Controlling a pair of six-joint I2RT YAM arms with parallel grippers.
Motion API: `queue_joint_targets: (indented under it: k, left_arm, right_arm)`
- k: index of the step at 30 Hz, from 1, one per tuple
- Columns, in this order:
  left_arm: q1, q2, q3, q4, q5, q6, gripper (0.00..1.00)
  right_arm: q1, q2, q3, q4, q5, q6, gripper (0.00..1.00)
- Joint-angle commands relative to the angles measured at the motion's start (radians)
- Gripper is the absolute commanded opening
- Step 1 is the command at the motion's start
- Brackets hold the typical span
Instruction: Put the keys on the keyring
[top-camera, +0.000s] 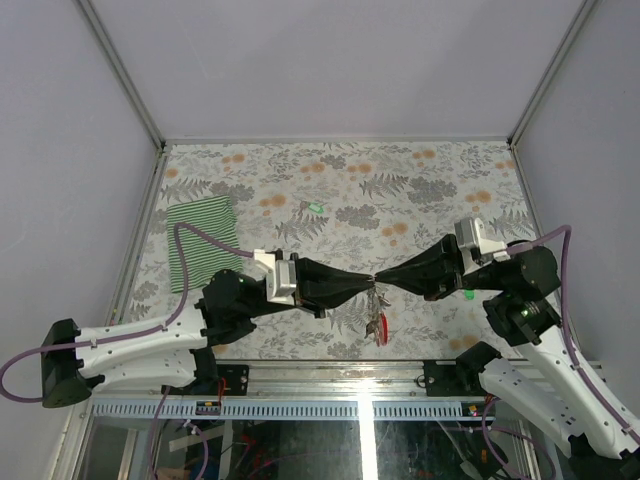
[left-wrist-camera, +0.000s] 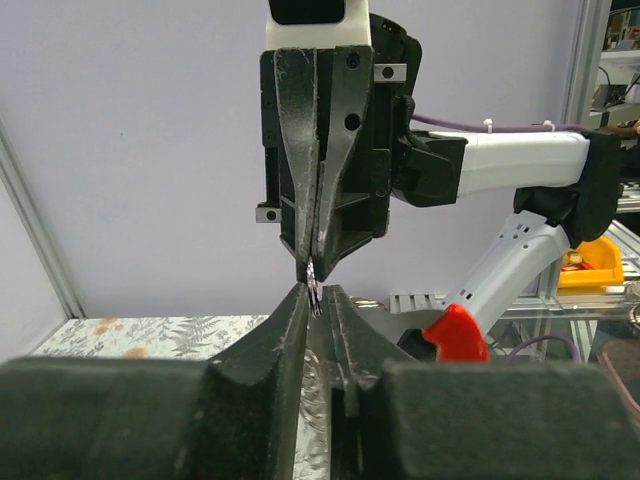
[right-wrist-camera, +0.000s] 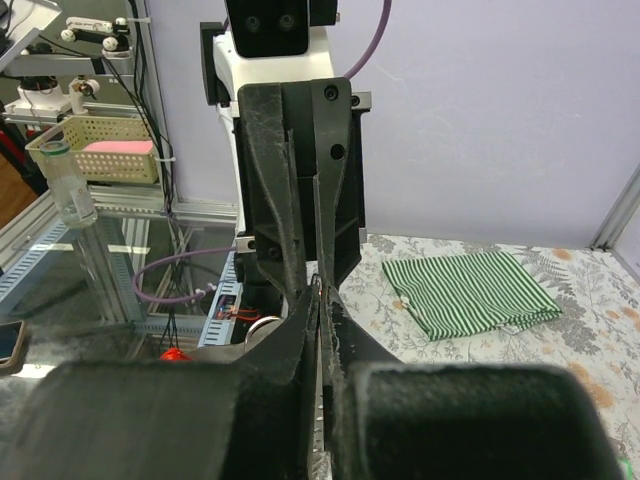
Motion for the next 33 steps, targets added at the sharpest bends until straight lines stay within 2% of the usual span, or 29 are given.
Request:
queue_joint_targets:
  k: [1, 3, 6, 9, 12, 15, 19, 26, 29, 33]
  left_arm:
    - [-0.004, 0.006, 0.026, 0.072, -0.020, -0.019, 0.08]
    - [-0.005, 0.003, 0.027, 0.067, -0.030, -0.021, 0.01]
    - [-0.005, -0.009, 0.034, 0.028, -0.059, -0.016, 0.00]
    - [-0.005, -0.033, 0.067, -0.093, -0.111, -0.002, 0.00]
    - [0.004, -0.050, 0.160, -0.344, -0.183, 0.001, 0.00]
    - [0.021, -0.035, 0.276, -0.621, -0.164, 0.017, 0.00]
    - [0.030, 0.016, 0.419, -0.905, -0.151, 0.048, 0.00]
    - [0.036, 0.223, 0.798, -1.494, -0.131, 0.108, 0.00]
    - [0.037, 0.275, 0.879, -1.624, -0.107, 0.114, 0.00]
    - [0.037, 0.303, 0.914, -1.692, -0.103, 0.119, 0.00]
  right_arm:
    - [0.000, -0.003, -0.003, 0.092, -0.008, 0.011, 0.00]
    - [0.000, -0.006, -0.003, 0.088, -0.008, 0.010, 0.00]
    - [0.000, -0.015, 0.010, 0.034, -0.003, -0.027, 0.01]
    - [0.000, -0.037, 0.043, -0.088, 0.018, -0.110, 0.15]
    - [0.000, -0.060, 0.069, -0.201, 0.057, -0.198, 0.32]
    - [0.000, -0.079, 0.076, -0.272, 0.102, -0.247, 0.39]
    - [-0.001, -0.091, 0.085, -0.365, 0.152, -0.307, 0.44]
    - [-0.001, -0.117, 0.076, -0.470, 0.233, -0.365, 0.50]
    - [-0.001, -0.129, 0.045, -0.452, 0.242, -0.361, 0.52]
    - [0.000, -0.141, 0.015, -0.438, 0.237, -0.358, 0.56]
